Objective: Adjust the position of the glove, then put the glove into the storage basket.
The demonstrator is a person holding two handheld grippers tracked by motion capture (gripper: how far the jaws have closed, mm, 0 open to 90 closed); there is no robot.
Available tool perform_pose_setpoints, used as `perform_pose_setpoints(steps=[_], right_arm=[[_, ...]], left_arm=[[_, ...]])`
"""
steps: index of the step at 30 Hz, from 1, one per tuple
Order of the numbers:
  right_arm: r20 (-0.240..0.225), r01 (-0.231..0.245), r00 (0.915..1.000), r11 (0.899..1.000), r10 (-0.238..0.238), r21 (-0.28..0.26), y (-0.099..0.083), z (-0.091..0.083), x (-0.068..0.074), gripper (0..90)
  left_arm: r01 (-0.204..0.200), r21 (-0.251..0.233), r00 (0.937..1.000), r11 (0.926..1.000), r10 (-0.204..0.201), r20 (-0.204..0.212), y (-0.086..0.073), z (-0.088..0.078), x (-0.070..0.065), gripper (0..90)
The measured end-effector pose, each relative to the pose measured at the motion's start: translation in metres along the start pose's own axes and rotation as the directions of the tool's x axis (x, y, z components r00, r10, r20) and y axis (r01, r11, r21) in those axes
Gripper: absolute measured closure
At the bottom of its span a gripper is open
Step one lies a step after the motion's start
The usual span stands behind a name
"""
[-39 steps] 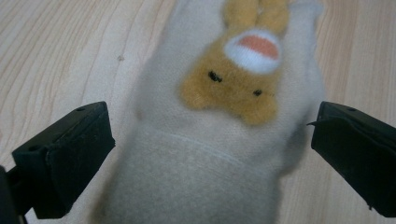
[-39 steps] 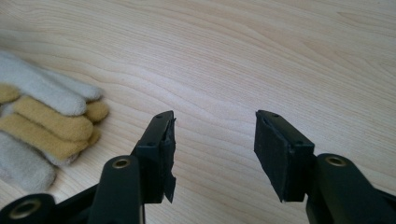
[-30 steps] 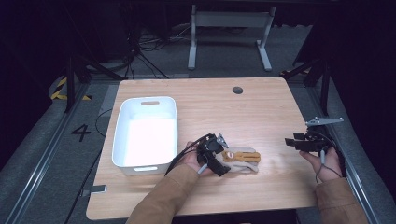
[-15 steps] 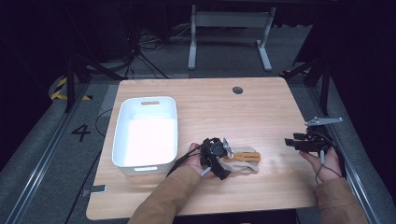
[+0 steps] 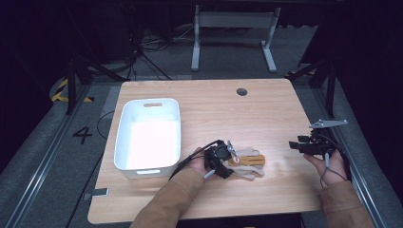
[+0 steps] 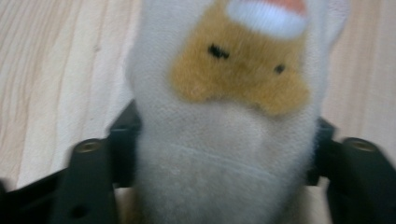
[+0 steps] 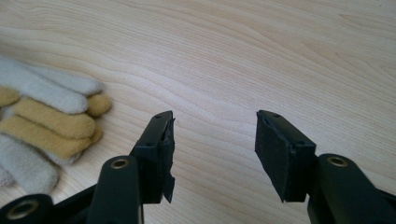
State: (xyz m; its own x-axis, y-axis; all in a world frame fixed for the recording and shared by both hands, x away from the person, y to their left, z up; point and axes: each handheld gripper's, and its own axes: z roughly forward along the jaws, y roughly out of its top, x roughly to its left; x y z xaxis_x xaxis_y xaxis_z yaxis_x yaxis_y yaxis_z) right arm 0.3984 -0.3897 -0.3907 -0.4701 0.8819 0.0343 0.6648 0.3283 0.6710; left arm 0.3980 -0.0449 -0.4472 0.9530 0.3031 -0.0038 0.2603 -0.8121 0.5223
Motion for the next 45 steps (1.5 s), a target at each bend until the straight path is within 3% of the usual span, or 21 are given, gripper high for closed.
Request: perform_pose_setpoints(steps=[4, 6, 12, 17, 23, 25, 31, 33, 34, 35, 38, 40, 42, 44, 45], right_arm=[[-0.006, 0.002, 1.0, 1.0, -0.002, 0.004, 0.0, 0.001, 0.001, 47.4], [-0.004, 0.003, 1.0, 1.0, -0.003, 0.0, 0.0, 0.001, 0.002, 47.4], [-0.009, -0.003, 1.0, 1.0, 0.003, -0.006, -0.001, 0.0, 0.0, 47.4], [-0.014, -0.004, 0.9999, 1.0, 0.004, -0.008, -0.001, -0.001, -0.002, 47.4], [-0.014, -0.008, 0.9999, 1.0, 0.008, -0.006, -0.001, 0.0, -0.003, 47.4], [-0.015, -0.009, 0.9998, 1.0, 0.009, -0.005, -0.001, 0.0, -0.003, 47.5], [-0.011, -0.016, 0.9998, 1.0, 0.016, -0.004, -0.001, 0.0, -0.004, 47.6], [-0.008, -0.016, 0.9998, 1.0, 0.016, -0.002, -0.001, 0.0, -0.005, 47.5], [-0.005, -0.015, 0.9999, 1.0, 0.015, -0.002, -0.002, 0.0, -0.006, 47.5], [-0.005, -0.015, 0.9999, 1.0, 0.015, -0.002, -0.002, 0.0, -0.006, 47.5], [-0.004, -0.018, 0.9998, 1.0, 0.018, 0.0, -0.002, 0.001, -0.008, 47.5], [-0.003, -0.019, 0.9998, 1.0, 0.019, 0.001, -0.002, 0.002, -0.008, 47.5], [-0.008, -0.024, 0.9997, 1.0, 0.024, 0.006, -0.003, 0.002, -0.009, 47.5], [-0.008, -0.026, 0.9996, 1.0, 0.026, 0.007, -0.003, 0.004, -0.011, 47.6], [-0.011, -0.027, 0.9996, 1.0, 0.027, 0.009, -0.003, 0.005, -0.011, 47.5]], left_arm=[[-0.012, 0.025, 0.9999, 0.9996, 0.012, 0.003, 0.003, -0.002, -0.005, 62.8], [-0.008, 0.016, 1.0, 0.9998, 0.008, 0.002, 0.002, -0.002, -0.005, 67.4], [0.012, 0.029, 0.9999, 0.9995, -0.012, 0.004, 0.004, -0.003, -0.004, 69.5], [0.066, 0.04, 0.9972, 0.997, -0.067, 0.031, 0.006, -0.005, 0.0, 69.7], [0.088, -0.001, 0.9951, 0.9961, -0.088, 0.046, 0.009, -0.015, 0.0, 69.8], [0.129, -0.017, 0.9907, 0.9915, -0.128, 0.047, 0.01, -0.02, 0.0, 69.8], [0.168, -0.05, 0.9838, 0.9845, -0.164, 0.073, 0.012, -0.032, 0.001, 69.6], [0.193, -0.067, 0.979, 0.979, -0.187, 0.081, 0.012, -0.036, 0.003, 69.5], [0.226, -0.073, 0.9724, 0.9714, -0.22, 0.077, 0.013, -0.039, 0.004, 69.5], [0.226, -0.073, 0.9724, 0.9714, -0.22, 0.077, 0.013, -0.039, 0.004, 69.5], [0.273, -0.082, 0.9606, 0.9585, -0.267, 0.077, 0.013, -0.044, 0.007, 69.5], [0.265, -0.071, 0.9633, 0.9618, -0.26, 0.065, 0.014, -0.046, 0.007, 69.5], [0.277, -0.055, 0.9601, 0.9592, -0.275, 0.053, 0.016, -0.049, 0.007, 69.4], [0.265, -0.045, 0.9639, 0.9631, -0.264, 0.035, 0.019, -0.052, 0.007, 69.3], [0.269, -0.043, 0.9628, 0.9621, -0.268, 0.036, 0.02, -0.053, 0.007, 69.3]])
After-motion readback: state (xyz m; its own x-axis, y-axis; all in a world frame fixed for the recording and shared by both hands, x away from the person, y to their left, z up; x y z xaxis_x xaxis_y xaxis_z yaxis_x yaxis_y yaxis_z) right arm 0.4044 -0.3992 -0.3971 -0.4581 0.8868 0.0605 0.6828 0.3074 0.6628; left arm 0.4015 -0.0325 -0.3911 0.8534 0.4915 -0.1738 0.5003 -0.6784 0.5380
